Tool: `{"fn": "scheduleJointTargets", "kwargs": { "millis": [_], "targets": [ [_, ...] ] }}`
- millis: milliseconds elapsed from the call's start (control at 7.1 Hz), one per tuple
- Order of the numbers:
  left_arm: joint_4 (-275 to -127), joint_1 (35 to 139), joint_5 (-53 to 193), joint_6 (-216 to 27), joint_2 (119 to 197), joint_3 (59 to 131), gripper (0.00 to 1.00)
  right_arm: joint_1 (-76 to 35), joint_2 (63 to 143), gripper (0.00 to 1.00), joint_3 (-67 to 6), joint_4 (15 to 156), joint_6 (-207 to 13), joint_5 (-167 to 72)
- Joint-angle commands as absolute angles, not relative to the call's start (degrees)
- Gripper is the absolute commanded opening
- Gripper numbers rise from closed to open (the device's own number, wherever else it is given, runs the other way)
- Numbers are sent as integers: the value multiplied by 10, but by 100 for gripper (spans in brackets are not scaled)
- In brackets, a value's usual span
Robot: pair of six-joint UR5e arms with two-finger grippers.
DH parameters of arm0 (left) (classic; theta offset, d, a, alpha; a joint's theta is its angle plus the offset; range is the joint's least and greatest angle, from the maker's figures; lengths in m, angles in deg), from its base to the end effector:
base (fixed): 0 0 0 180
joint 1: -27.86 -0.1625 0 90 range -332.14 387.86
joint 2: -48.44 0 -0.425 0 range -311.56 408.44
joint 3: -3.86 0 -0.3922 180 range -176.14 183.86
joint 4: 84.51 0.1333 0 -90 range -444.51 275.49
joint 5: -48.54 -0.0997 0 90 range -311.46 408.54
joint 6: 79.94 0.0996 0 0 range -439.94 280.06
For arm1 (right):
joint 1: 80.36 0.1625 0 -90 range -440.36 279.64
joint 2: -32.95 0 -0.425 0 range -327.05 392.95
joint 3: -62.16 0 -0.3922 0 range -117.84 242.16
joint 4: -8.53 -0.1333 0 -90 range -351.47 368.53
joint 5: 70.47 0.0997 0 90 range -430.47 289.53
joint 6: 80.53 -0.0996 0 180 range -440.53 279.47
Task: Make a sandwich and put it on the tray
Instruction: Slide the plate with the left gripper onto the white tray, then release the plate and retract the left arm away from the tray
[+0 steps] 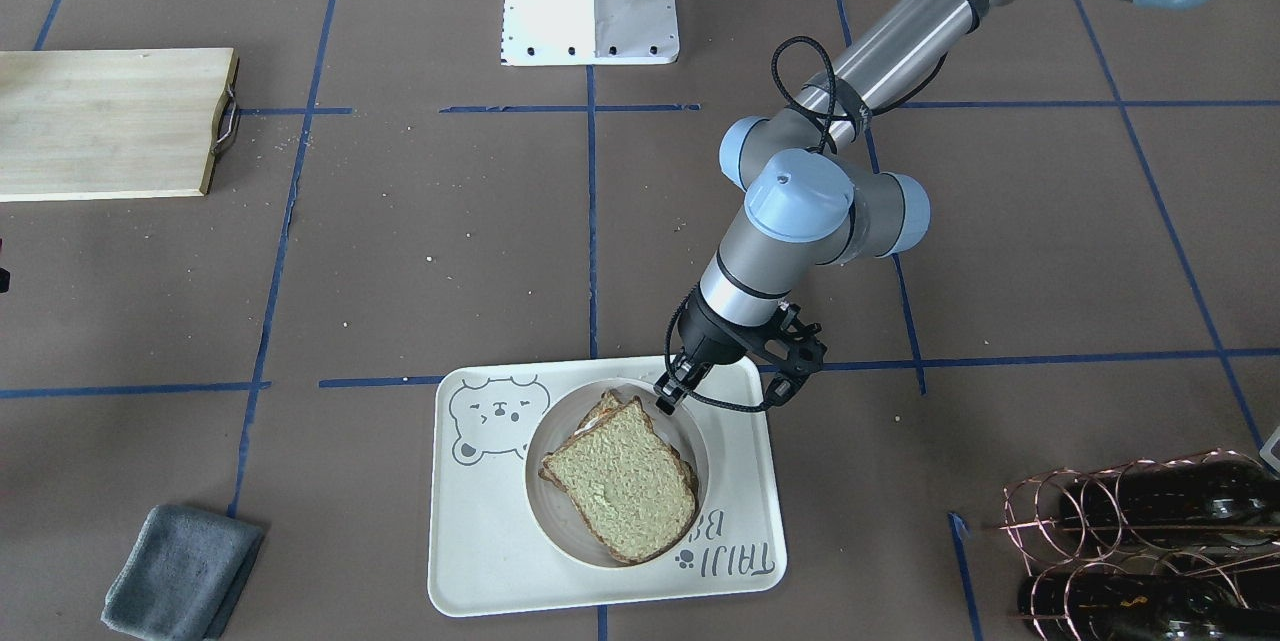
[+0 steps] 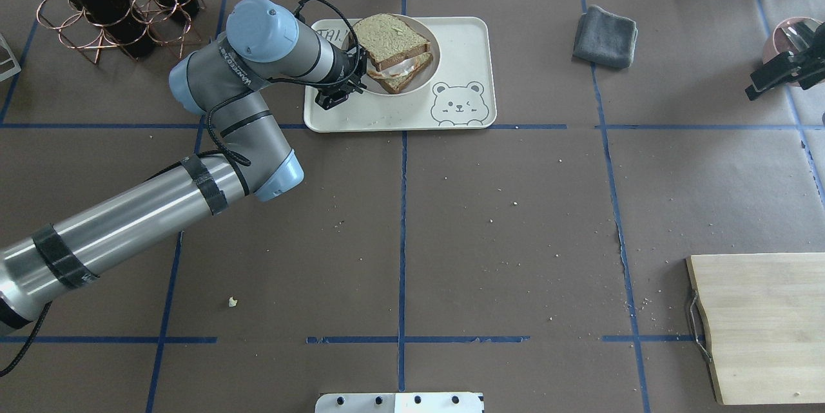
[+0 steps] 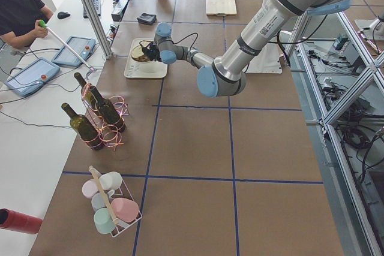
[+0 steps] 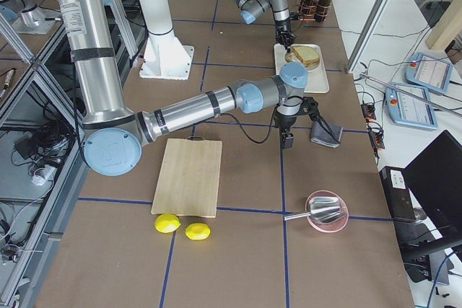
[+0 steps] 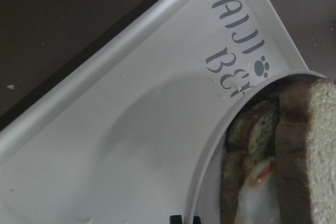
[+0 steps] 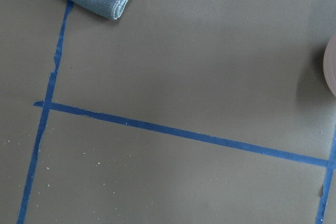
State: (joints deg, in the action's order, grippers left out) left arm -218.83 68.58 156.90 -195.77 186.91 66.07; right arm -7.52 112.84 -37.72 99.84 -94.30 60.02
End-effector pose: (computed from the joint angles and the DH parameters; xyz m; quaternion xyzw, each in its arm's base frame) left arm 0.5496 -0.6076 0.2554 -0.0647 0.5434 -0.3851 0.7431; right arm -0.1002 -0.5571 0.4867 0.0557 -0.3697 -0.0835 0.9237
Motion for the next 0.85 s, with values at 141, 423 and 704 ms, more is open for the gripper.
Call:
{"fn": "scheduleJointTargets", "kwargs": {
  "millis": [141,423,704],
  "targets": [
    [-2162,682,1568,-1782,1764,790,100,-75,1136,100,-391,997,-949,595],
    [-2005,712,1571,-1655,1728,923,100,-76,1175,100,-384,990,-942,593],
    [-1862,765,1571,-1452,1697,1050,100,-75,1177,100,-382,990,-941,597]
  ]
}}
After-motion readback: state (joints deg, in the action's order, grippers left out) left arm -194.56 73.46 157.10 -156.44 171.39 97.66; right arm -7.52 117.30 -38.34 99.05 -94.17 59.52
